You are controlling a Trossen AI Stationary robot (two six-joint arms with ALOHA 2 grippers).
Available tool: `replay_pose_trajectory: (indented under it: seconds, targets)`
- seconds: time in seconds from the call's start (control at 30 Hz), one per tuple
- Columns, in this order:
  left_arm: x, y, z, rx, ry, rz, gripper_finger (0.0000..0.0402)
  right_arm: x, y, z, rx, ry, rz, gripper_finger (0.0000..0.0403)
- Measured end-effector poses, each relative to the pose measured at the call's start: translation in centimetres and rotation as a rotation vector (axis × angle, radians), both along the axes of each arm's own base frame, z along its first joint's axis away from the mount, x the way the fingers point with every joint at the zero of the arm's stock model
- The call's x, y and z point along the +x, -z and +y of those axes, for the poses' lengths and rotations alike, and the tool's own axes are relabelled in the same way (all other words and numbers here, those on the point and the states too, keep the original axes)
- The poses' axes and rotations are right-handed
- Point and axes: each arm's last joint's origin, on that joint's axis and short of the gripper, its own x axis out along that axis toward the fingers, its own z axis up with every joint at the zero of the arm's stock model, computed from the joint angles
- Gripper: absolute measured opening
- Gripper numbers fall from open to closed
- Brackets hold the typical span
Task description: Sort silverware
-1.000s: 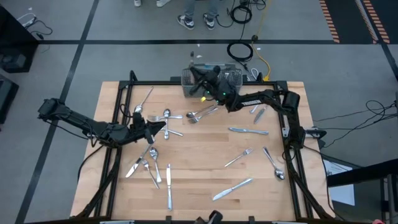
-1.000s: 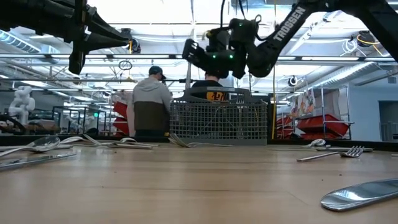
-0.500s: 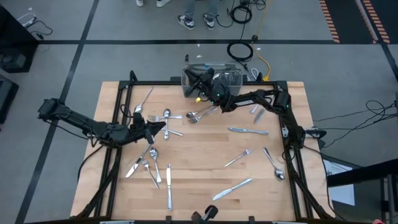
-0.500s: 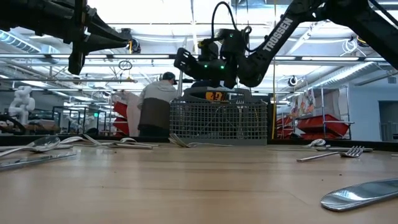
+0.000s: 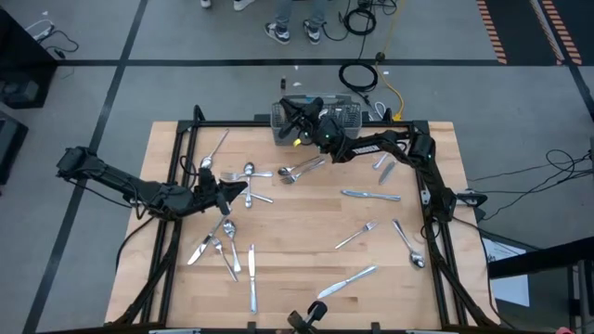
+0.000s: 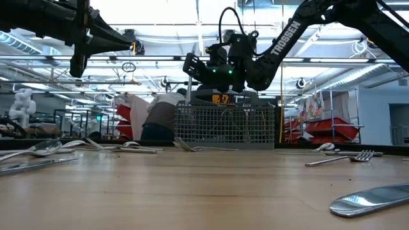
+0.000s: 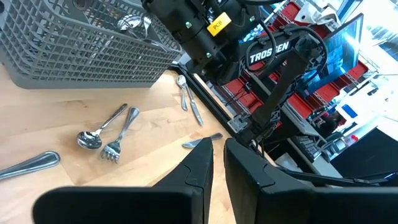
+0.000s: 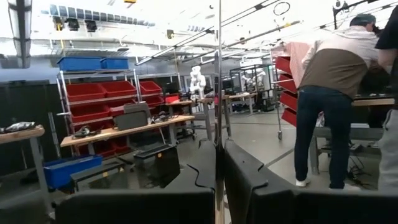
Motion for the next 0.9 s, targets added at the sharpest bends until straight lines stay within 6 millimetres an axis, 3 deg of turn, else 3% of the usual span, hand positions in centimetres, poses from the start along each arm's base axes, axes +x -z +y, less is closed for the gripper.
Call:
replay_pose_trajectory:
  seconds: [0.33, 0.67, 0.9]
  targets:
    - [0.0, 0.0, 0.0, -0.002, 0.0, -0.001, 0.0047, 0.2, 1.1, -0.3, 0.104, -0.017, 0.046, 0.0]
    - [0.0, 0.0, 0.0, -0.001, -0.001, 0.0, 0.0047, 0.2, 2.7, -1.0, 0.22, -0.07, -0.06, 0.0]
    - [0.0, 0.0, 0.0, -0.001, -0.001, 0.0, 0.0047, 0.4, 3.2, -0.8, 0.235, -0.079, 0.011, 0.0]
